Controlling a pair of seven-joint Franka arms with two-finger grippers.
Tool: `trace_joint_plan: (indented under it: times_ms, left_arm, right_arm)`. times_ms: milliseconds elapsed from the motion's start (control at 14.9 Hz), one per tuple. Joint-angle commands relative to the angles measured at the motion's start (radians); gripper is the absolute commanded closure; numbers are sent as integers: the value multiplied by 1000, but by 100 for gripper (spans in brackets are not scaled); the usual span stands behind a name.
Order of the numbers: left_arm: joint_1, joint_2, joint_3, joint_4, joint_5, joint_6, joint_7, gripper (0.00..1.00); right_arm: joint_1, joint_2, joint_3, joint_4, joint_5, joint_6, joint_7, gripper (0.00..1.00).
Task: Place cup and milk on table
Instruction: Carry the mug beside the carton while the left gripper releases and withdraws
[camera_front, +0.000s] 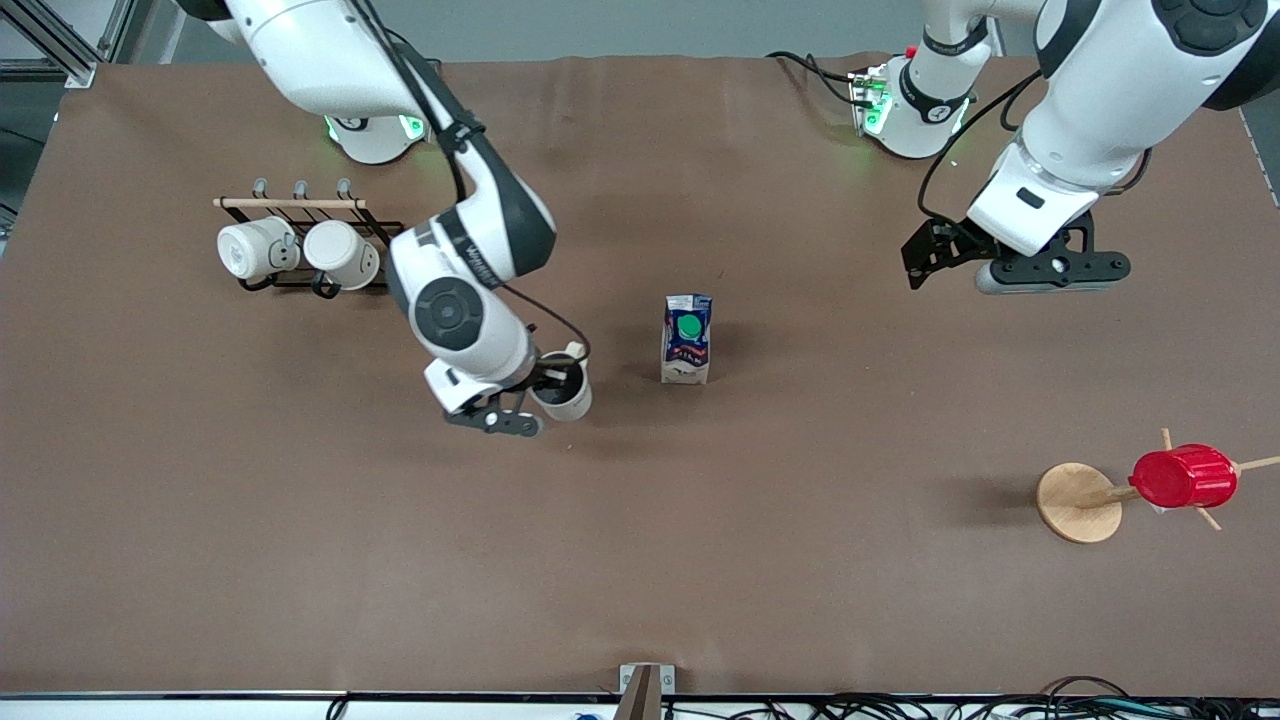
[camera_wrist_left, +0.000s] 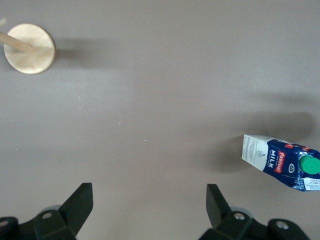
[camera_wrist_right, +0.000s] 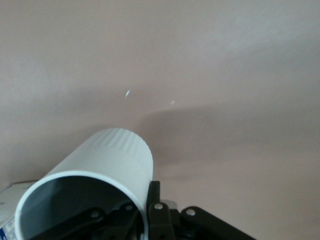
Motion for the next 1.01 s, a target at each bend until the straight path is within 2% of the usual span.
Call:
trace_joint_plan:
  times_ms: [0, 201, 402, 603, 670, 804, 939]
  left_arm:
    - [70, 26, -3, 98, -2, -62, 87, 0]
    - [96, 58, -5, 154, 11, -69, 119, 0]
    - [141, 72, -15, 160, 21, -69, 145, 0]
    - [147, 115, -3, 235, -16, -115, 179, 0]
    - [147, 136, 0, 275, -16, -146, 197, 0]
    - [144, 164, 15, 336, -13, -204, 220, 0]
    - [150, 161, 34, 333, -9, -214, 254, 0]
  right_arm:
    - [30, -2, -13, -61, 29, 67, 14, 99]
    - [85, 15, -14, -64, 46, 91, 32, 99]
    - [92, 38, -13, -65, 53, 117, 35, 96]
    - [106, 49, -13, -73, 54, 134, 34, 93]
    - [110, 49, -13, -77, 55, 137, 34, 88]
    - [115, 62, -13, -78, 55, 150, 34, 65]
    - [113, 61, -13, -78, 55, 152, 34, 20]
